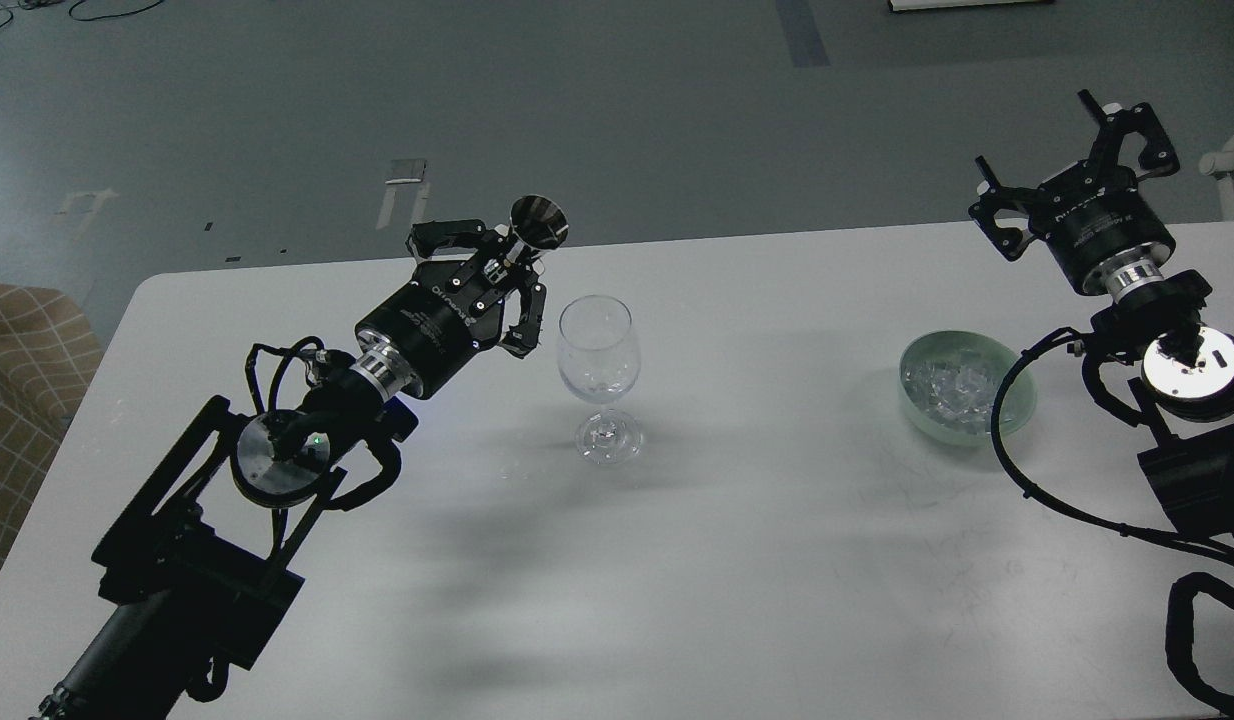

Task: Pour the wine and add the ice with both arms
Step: 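Lift the jigger with the left gripper and carry it toward the wine glass, then tilt the jigger over the wine glass with the left gripper to pour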

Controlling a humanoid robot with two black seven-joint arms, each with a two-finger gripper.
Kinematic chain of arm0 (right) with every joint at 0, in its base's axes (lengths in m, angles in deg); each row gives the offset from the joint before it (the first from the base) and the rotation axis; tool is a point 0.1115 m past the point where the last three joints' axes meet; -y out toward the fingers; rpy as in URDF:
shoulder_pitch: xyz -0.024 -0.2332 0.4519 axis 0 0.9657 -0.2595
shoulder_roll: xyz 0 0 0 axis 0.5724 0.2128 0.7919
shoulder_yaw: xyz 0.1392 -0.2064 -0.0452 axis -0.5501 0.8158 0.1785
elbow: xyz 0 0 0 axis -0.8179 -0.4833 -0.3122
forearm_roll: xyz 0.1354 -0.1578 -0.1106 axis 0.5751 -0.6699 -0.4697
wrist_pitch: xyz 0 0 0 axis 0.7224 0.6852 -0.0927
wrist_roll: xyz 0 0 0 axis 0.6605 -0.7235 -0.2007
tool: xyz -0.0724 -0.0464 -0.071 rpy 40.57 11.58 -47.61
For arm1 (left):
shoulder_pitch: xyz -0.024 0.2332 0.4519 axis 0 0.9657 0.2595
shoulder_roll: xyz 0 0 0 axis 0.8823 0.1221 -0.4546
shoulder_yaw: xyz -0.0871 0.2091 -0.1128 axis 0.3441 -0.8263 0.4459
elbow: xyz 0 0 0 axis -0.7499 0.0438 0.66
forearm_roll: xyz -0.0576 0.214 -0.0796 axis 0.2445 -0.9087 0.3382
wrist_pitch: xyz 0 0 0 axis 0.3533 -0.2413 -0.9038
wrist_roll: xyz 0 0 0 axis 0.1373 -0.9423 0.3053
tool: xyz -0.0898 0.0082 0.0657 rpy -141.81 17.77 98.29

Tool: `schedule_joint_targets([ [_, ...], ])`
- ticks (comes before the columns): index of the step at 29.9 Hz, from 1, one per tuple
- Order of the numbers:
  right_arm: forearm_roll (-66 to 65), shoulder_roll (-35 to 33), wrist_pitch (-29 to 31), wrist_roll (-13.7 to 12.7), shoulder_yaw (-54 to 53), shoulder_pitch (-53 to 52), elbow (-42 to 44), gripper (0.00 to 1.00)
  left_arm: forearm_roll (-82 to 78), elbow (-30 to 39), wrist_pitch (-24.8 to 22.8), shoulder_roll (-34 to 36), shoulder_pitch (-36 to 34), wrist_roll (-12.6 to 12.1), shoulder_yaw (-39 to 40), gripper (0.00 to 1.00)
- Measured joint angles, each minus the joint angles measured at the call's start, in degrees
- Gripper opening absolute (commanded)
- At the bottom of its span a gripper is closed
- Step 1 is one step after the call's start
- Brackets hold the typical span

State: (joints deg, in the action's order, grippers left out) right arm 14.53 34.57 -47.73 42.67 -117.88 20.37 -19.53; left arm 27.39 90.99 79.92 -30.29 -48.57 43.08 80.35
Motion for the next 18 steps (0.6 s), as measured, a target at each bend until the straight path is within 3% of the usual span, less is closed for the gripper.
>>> schedule_joint_targets([
  [18,0.1,0.0,0.0,0.1,-0.1,0.0,0.0,1.00,-5.8,0.2,-2.9,2.1,0.1,-0.6,-0.1,0.07],
])
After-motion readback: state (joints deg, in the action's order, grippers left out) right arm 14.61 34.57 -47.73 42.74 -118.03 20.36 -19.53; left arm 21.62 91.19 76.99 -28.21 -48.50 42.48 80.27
